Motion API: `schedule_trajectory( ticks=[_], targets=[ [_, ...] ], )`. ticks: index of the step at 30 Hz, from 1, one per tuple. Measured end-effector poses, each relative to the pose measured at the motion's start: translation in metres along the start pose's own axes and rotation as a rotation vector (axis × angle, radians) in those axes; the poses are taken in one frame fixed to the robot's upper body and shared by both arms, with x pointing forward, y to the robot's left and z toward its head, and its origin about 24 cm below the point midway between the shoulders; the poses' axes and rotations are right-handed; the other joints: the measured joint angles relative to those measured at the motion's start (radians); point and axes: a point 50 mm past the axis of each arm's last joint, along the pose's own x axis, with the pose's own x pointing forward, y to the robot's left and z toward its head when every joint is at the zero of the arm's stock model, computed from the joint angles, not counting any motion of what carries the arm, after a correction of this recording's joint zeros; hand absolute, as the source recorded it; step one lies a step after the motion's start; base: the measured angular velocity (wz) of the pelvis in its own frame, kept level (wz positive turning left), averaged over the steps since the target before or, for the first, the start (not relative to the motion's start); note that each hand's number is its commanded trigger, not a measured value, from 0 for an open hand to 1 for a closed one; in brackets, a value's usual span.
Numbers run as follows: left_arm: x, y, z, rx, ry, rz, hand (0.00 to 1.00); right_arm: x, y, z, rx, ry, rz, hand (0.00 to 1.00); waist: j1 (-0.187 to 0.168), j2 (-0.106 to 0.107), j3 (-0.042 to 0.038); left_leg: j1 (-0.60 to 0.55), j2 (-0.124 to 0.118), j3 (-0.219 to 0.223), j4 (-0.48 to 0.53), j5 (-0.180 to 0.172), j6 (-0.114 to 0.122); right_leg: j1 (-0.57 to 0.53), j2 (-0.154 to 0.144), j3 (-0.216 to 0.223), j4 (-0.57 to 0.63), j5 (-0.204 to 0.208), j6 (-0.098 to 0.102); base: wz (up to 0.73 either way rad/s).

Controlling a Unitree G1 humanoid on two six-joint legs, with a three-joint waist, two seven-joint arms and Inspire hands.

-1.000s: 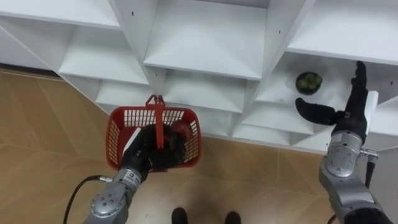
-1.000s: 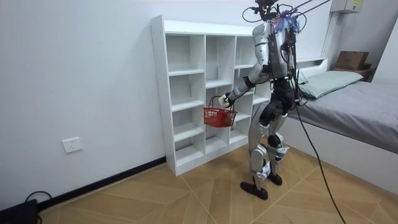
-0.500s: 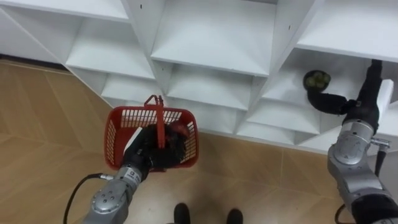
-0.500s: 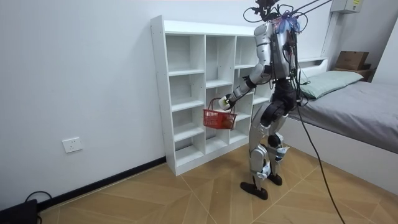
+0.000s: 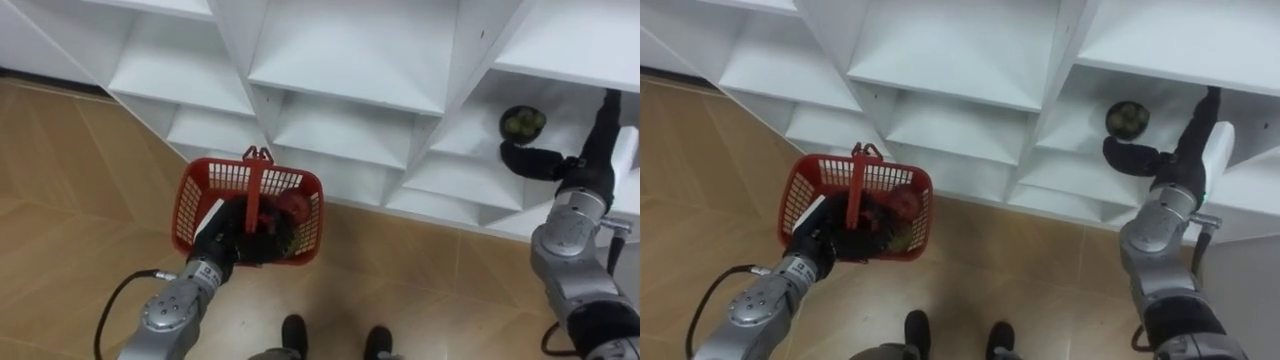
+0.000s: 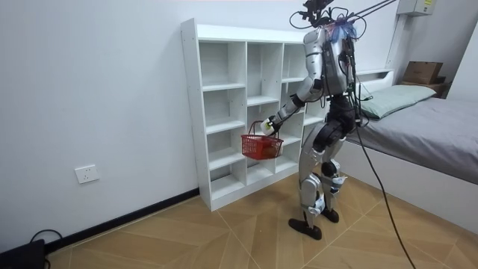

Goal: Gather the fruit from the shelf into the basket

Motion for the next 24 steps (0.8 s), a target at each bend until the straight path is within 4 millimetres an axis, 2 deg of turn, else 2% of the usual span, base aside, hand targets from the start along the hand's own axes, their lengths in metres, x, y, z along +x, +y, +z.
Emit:
schedule_trajectory(
  ticks=[11, 17, 24],
  targets=[
    [0.001, 0.001, -0.003, -0.001, 0.018, 0.006, 1.0, 0.004, 0.003, 0.006, 0.021, 0.002, -0.004, 0.0, -0.001, -0.005, 0.0035, -0.014, -0.009, -0.003, 0.001, 0.003, 0.004, -0.025, -0.012, 0.0, 0.026, -0.01, 0.001, 0.0],
    [0.005, 0.001, 0.001, 0.007, 0.012, 0.005, 1.0, 0.004, 0.002, 0.0, -0.002, 0.034, -0.006, 0.0, 0.006, -0.007, 0.0057, -0.018, -0.015, -0.003, 0.004, 0.005, 0.008, -0.03, -0.019, 0.0, 0.032, -0.012, 0.005, 0.0],
    [0.009, -0.001, 0.005, 0.011, 0.001, 0.005, 1.0, 0.011, 0.006, 0.014, 0.009, 0.001, -0.005, 0.0, 0.018, -0.003, 0.008, -0.042, -0.013, 0.0, 0.009, 0.007, 0.01, -0.06, -0.019, 0.002, 0.047, -0.012, 0.004, -0.01]
  ],
)
